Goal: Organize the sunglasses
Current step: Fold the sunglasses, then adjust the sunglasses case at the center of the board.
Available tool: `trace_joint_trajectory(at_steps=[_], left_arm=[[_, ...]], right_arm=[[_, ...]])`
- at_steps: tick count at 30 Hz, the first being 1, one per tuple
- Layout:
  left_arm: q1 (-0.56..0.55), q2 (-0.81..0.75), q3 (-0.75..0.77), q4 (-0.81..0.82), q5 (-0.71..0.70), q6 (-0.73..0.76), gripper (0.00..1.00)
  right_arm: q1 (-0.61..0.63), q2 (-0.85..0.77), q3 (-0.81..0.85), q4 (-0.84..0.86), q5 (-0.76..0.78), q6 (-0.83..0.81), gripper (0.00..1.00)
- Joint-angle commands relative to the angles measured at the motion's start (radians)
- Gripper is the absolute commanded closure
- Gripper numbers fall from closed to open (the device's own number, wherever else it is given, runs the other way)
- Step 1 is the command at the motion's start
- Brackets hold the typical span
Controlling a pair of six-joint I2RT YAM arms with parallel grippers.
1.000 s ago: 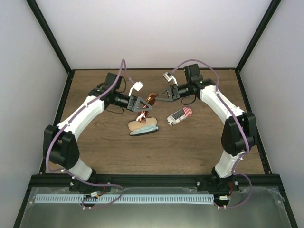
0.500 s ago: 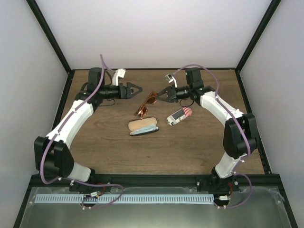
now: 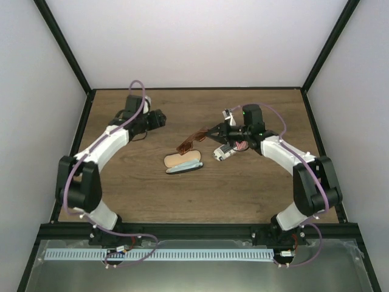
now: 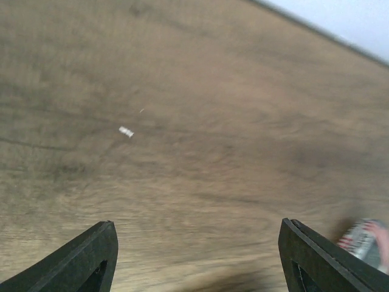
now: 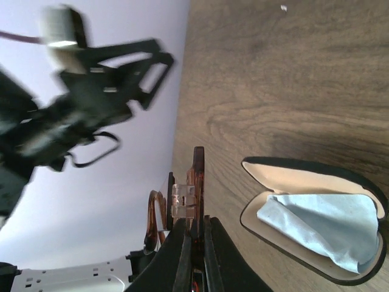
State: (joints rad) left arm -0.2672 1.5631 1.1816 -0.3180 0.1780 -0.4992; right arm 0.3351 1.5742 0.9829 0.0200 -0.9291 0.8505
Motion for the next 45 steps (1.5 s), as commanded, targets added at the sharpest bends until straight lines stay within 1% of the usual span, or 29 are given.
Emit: trace_joint_trajectory(at_steps=[1, 4, 8, 15, 16, 19, 24, 28, 31, 36, 39, 45], left_arm=[[-0.013, 0.172, 0.051, -0.062, -0.050, 0.018, 0.23], [-0.047, 0.265, 0.108, -0.091, -0.079, 0.044, 0.20], [-0.092, 0.308, 0.109, -0.077, -0.067, 0.080, 0.20], [-0.099, 0.382, 0.075, -0.100, 0.161, 0.143, 0.21], [-0.099, 0.384, 0.062, -0.102, 0.183, 0.144, 0.22], [-0.101, 0.388, 0.032, -0.119, 0.228, 0.150, 0.32], [-0.117, 0.402, 0.002, -0.148, 0.257, 0.166, 0.40], [-0.127, 0.391, -0.023, -0.160, 0.300, 0.159, 0.43], [-0.139, 0.363, -0.050, -0.180, 0.308, 0.147, 0.44], [-0.157, 0.259, -0.138, -0.138, 0.291, 0.067, 0.44], [-0.163, 0.204, -0.169, -0.126, 0.278, 0.019, 0.44], [-0.167, 0.129, -0.197, -0.130, 0.252, -0.058, 0.42]], right_arm=[[0.004, -0.096, -0.039, 0.074, 0.090, 0.076, 0.99], [0.024, -0.134, -0.105, 0.088, 0.143, 0.124, 0.99], [0.043, -0.189, -0.185, 0.125, 0.189, 0.188, 0.99], [0.044, -0.245, -0.210, 0.108, 0.209, 0.175, 0.99], [0.043, -0.249, -0.216, 0.108, 0.211, 0.177, 0.99], [0.043, -0.268, -0.227, 0.101, 0.226, 0.179, 0.99], [0.042, -0.274, -0.234, 0.090, 0.219, 0.168, 0.99], [0.042, -0.285, -0.242, 0.084, 0.206, 0.163, 0.99], [0.043, -0.290, -0.250, 0.069, 0.192, 0.147, 0.99], [0.047, -0.283, -0.264, 0.046, 0.144, 0.111, 0.99], [0.055, -0.258, -0.258, 0.006, 0.109, 0.076, 0.99], [0.079, -0.249, -0.254, -0.012, 0.054, 0.058, 0.99]])
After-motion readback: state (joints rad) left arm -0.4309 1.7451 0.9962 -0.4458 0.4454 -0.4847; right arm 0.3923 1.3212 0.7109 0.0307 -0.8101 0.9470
